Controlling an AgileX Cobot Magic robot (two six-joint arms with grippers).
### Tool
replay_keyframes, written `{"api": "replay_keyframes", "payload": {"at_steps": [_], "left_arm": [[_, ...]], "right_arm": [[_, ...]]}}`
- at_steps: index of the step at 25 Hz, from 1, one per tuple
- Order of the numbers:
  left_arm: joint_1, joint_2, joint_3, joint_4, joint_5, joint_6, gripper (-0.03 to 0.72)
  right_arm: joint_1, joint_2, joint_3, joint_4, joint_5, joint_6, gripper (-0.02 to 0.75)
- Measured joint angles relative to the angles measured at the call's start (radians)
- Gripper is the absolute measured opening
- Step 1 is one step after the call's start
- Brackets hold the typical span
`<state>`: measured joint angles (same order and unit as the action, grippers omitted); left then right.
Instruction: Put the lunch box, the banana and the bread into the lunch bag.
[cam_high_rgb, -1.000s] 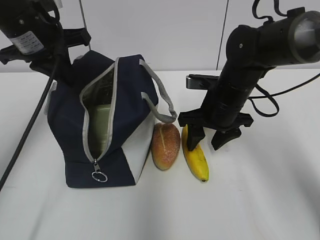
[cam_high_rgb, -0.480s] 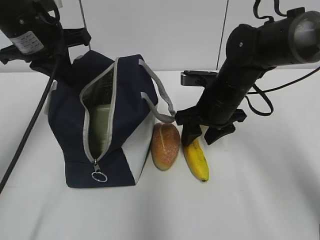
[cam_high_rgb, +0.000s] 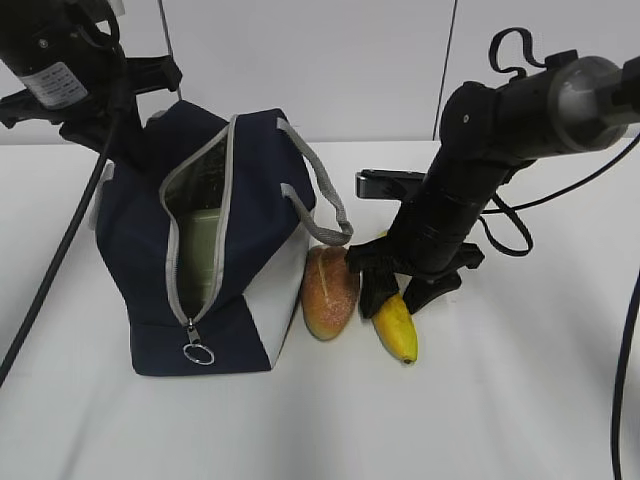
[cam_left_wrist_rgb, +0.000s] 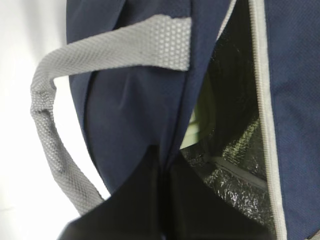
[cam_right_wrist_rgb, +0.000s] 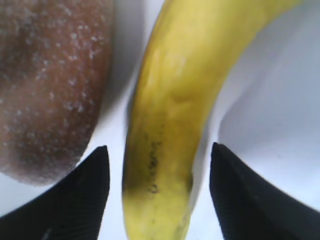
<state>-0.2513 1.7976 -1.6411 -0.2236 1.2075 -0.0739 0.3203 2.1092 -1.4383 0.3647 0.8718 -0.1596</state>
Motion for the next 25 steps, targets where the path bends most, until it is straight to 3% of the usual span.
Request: {"api": "replay_keyframes", "payload": {"at_steps": [7,11,20,23,25], "left_arm": [[0.000,0.000,0.000,0.000,0.000,0.000,-0.002],[0.000,0.000,0.000,0.000,0.000,0.000,-0.002],[0.000,0.000,0.000,0.001,0.001,0.000,-0.002],[0.000,0.000,0.000,0.001,0.002,0.000,-0.002],[0.000,0.000,0.000,0.001,0.002,0.000,-0.003]], "right_arm": [[0.000,0.007,0.000,0.003,-0.002,0.000,0.314],[0.000,0.007,-0.024,-0.042,0.028,0.029,0.308],[0.000,-0.123,-0.138,-0.475,0.139,0.249,0.308],[0.000,-0.182,-0.184,-0.503,0.176,0.262,0.308],[0.000,-0.211,-0.211,-0.453,0.196,0.249,0.308]]}}
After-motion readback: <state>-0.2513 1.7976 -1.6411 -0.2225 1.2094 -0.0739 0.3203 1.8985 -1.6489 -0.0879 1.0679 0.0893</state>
